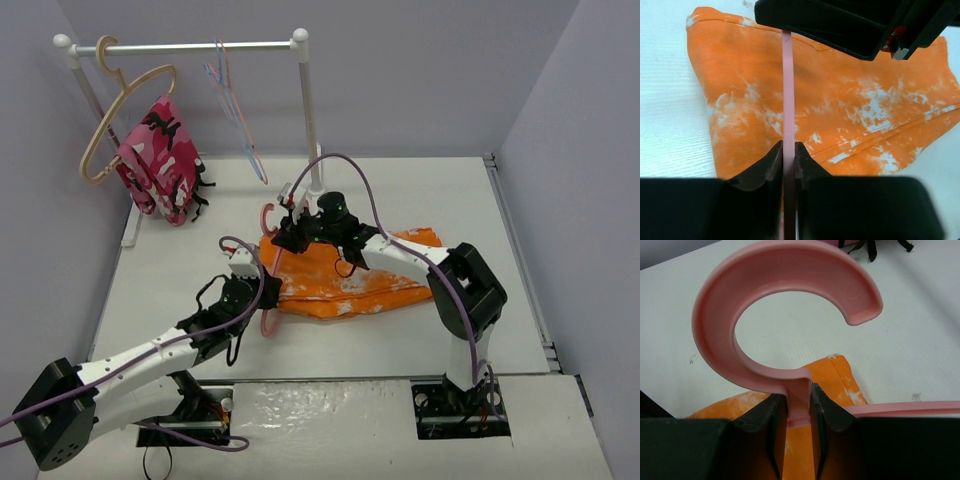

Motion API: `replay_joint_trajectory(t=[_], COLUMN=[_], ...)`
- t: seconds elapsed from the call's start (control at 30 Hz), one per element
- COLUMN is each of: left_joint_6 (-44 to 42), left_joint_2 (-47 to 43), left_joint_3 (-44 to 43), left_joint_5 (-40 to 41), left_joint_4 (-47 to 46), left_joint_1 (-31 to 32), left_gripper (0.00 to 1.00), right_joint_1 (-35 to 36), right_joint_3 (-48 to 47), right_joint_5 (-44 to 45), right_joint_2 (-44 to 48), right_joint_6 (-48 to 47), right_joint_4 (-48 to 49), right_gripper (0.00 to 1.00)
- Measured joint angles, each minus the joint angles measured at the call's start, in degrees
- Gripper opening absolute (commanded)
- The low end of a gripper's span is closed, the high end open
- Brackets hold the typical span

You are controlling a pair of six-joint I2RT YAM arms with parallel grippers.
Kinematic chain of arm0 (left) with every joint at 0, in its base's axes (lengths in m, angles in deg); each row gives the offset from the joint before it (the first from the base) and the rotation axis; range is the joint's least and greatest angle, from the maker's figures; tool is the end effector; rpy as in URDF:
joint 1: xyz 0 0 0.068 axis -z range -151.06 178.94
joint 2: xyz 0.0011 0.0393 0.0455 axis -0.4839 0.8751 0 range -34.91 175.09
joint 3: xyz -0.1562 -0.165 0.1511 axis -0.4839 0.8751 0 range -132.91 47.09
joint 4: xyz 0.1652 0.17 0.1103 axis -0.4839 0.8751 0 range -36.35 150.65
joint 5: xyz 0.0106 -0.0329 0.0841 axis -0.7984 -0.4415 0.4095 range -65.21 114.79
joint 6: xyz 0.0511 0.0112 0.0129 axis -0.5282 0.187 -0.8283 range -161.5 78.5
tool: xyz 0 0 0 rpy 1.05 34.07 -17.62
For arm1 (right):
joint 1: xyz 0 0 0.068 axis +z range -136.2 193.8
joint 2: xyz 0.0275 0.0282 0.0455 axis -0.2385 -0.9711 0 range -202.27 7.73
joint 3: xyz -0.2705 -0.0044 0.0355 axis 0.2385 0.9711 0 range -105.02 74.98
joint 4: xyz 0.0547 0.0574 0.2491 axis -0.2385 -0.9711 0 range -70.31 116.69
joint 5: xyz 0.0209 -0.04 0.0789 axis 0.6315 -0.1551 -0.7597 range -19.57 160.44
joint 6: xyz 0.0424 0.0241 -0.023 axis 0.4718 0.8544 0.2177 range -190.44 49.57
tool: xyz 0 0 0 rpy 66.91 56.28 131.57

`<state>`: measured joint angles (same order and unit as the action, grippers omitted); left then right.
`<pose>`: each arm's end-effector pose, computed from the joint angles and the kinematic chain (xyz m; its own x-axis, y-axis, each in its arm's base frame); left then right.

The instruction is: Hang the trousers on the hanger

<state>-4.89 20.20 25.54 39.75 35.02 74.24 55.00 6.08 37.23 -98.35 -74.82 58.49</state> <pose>0.1549 -0.1435 0.2167 -0.4504 -0.3639 -0.8153 0.3023 0.7971 -0.5227 0.3090 0.2965 0.2573 0.0032 -0.0823 -0.9966 -0.9640 0.2648 -0.0249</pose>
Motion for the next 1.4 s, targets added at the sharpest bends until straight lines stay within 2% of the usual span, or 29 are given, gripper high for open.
replay_joint_trajectory(t=[0.07, 0.13, 0.27, 0.37, 0.5, 0.7, 0.93, 1.4], left_joint_6=[0.1, 0.2, 0.4, 0.9, 2.7, 6.6, 12.3, 20.4], left_joint_2=[-0.3, -1.8, -6.8, -10.1, -13.3, -10.6, -3.4, 5.1], left_joint_3=[-0.6, -2.1, -5.7, -8.4, -9.5, -9.5, -9.5, -7.9], left_joint_5=[0.1, 0.3, 0.6, -0.3, -4.1, -13.3, -20.8, -27.3], left_joint_4=[1.4, 3.6, 9.1, 13.7, 18.9, 24.1, 25.9, 22.8], left_joint_1=[0.0, 0.0, -1.0, -3.8, -11.1, -21.0, -21.5, -21.5], left_gripper=[0.55, 0.67, 0.75, 0.77, 0.77, 0.77, 0.78, 0.75], right_joint_1=[-0.1, -0.3, -1.0, -1.4, -1.5, -1.5, -1.5, -1.5], right_joint_3=[0.0, 0.0, 0.0, 0.0, 0.1, 0.6, 0.6, 0.5], right_joint_5=[-0.4, -0.9, -2.6, -3.8, -5.0, -6.7, -8.0, -9.3], right_joint_2=[0.0, 0.0, 0.0, 0.0, 0.1, 0.9, 1.2, 1.3], right_joint_6=[-0.3, -0.2, -0.3, -0.3, -0.4, -0.4, -0.5, -0.4], right_joint_4=[-0.2, -0.8, -1.2, -1.2, -1.2, -1.9, -2.5, -2.5], right_gripper=[0.0, 0.0, 0.0, 0.0, 0.0, 0.0, 0.0, 0.0])
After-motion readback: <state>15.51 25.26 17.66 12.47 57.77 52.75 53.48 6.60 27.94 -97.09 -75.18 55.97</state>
